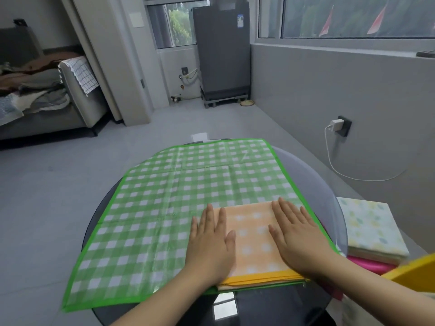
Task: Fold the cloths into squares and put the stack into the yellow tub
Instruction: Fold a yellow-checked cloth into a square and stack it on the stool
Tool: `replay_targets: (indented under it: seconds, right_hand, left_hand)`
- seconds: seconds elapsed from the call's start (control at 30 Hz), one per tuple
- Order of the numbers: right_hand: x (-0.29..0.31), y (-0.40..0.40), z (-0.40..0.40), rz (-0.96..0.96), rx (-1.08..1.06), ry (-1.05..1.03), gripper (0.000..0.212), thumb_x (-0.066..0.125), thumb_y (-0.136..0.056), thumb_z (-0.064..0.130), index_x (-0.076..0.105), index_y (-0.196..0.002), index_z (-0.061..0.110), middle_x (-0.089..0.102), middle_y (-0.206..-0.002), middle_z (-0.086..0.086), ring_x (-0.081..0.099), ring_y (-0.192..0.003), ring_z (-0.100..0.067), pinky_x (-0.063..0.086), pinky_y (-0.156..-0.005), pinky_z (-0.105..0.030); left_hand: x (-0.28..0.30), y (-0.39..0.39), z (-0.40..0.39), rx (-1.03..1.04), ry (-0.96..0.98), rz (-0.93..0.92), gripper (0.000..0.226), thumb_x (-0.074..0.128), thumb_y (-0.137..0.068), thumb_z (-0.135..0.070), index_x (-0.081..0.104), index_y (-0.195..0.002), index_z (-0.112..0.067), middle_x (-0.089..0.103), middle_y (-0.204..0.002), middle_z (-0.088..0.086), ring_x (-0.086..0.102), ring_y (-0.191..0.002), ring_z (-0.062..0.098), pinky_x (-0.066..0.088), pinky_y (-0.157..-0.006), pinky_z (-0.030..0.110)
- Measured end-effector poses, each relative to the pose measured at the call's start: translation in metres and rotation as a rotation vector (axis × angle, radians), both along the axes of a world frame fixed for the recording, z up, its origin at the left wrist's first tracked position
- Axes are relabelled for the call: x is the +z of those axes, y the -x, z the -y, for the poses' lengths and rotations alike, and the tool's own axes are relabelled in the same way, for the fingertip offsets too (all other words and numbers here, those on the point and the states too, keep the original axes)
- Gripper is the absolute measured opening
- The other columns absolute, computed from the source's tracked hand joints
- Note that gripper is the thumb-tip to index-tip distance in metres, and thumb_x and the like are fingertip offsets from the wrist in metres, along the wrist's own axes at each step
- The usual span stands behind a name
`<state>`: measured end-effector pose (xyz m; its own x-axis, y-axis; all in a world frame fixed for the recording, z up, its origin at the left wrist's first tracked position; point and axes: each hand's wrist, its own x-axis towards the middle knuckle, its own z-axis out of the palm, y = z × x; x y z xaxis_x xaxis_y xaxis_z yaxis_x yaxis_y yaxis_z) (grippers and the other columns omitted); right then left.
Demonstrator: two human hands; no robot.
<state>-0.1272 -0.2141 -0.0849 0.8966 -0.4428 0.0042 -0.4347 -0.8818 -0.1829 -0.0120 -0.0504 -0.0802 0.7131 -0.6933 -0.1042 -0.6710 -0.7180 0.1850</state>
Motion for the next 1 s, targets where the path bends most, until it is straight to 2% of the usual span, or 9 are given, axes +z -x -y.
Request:
replay_targets:
  seconds: [0.13,0.23,0.37,0.47,0.57,0.7,0.77,0.93,1.0]
  right_hand:
    - [0.006,0.003,-0.002,0.058,-0.209,0.071,0.062,0.011,-0.095,0.05,0.022,-0.145,0.014,0.026,-0.15,-0.007,0.022,-0.137,-0.026,0.018,-0.111,-0.037]
    - [0.009,0.002,0.002,0.21,-0.328,-0.019,0.05,0.041,-0.091,0.053,0.052,-0.127,0.021,0.05,-0.126,-0.004,0.041,-0.118,-0.027,0.033,-0.097,-0.039]
    - [0.02,-0.004,0.017,0.388,-0.44,-0.323,0.038,0.067,-0.079,0.044,0.069,-0.105,0.017,0.068,-0.104,-0.001,0.061,-0.096,-0.023,0.047,-0.079,-0.035]
    - [0.029,-0.01,0.025,0.339,-0.455,-0.485,0.02,0.074,-0.076,0.035,0.069,-0.088,0.019,0.069,-0.091,-0.001,0.062,-0.085,-0.021,0.052,-0.076,-0.035]
    - [0.035,-0.015,0.033,0.341,-0.504,-0.592,0.015,0.076,-0.077,0.024,0.067,-0.068,0.015,0.067,-0.069,-0.001,0.062,-0.069,-0.02,0.051,-0.065,-0.031]
    - [0.05,-0.008,0.043,0.505,-0.547,-1.046,0.015,0.071,-0.079,0.003,0.063,-0.09,-0.004,0.063,-0.063,-0.013,0.06,-0.045,-0.017,0.038,-0.039,-0.022]
    - [0.059,-0.003,0.045,0.603,-0.526,-1.215,0.016,0.065,-0.084,0.002,0.055,-0.096,-0.001,0.063,-0.07,-0.018,0.064,-0.044,-0.017,0.042,-0.034,-0.02]
    - [0.089,0.015,0.061,0.806,-0.417,-1.264,0.021,0.058,-0.091,0.023,0.057,-0.103,0.006,0.06,-0.066,-0.014,0.063,-0.054,-0.026,0.057,-0.067,-0.044]
    - [0.103,0.029,0.073,0.818,-0.377,-1.249,0.024,0.057,-0.091,0.028,0.062,-0.097,0.006,0.063,-0.071,-0.012,0.065,-0.062,-0.024,0.057,-0.073,-0.04]
  left_hand:
    - [0.0,0.003,-0.001,0.15,0.09,0.038,0.06,0.016,-0.101,-0.041,0.002,-0.152,-0.015,0.001,-0.16,0.004,0.001,-0.146,0.023,0.004,-0.119,0.039]
    - [0.005,0.002,-0.001,0.281,0.272,0.048,0.046,0.035,-0.098,-0.044,0.042,-0.135,-0.019,0.036,-0.141,0.0,0.029,-0.128,0.02,0.023,-0.108,0.033]
    - [0.012,-0.007,0.001,0.464,0.467,-0.168,0.029,0.062,-0.085,-0.044,0.062,-0.107,-0.027,0.048,-0.117,-0.006,0.046,-0.113,0.018,0.035,-0.101,0.033]
    - [0.021,-0.012,0.003,0.539,0.624,-0.325,0.014,0.073,-0.078,-0.035,0.065,-0.088,-0.028,0.06,-0.107,-0.008,0.06,-0.09,0.013,0.05,-0.084,0.034]
    - [0.033,-0.014,0.005,0.595,0.748,-0.463,0.015,0.075,-0.078,-0.018,0.062,-0.085,-0.021,0.066,-0.094,-0.004,0.059,-0.078,0.011,0.045,-0.063,0.024]
    - [0.049,-0.018,0.011,0.659,0.909,-0.692,0.019,0.071,-0.08,-0.002,0.062,-0.096,-0.006,0.07,-0.084,0.009,0.06,-0.056,0.015,0.041,-0.042,0.02]
    - [0.061,-0.018,0.018,0.66,0.981,-0.773,0.023,0.066,-0.082,0.003,0.057,-0.101,-0.006,0.07,-0.086,0.015,0.064,-0.057,0.017,0.042,-0.041,0.021]
    - [0.097,-0.01,0.049,0.506,1.122,-0.899,0.018,0.061,-0.086,0.003,0.061,-0.095,-0.012,0.068,-0.08,0.012,0.065,-0.065,0.018,0.05,-0.044,0.018]
    - [0.112,-0.005,0.064,0.43,1.143,-0.92,0.014,0.062,-0.085,0.003,0.064,-0.093,-0.008,0.067,-0.078,0.009,0.063,-0.067,0.017,0.05,-0.044,0.017]
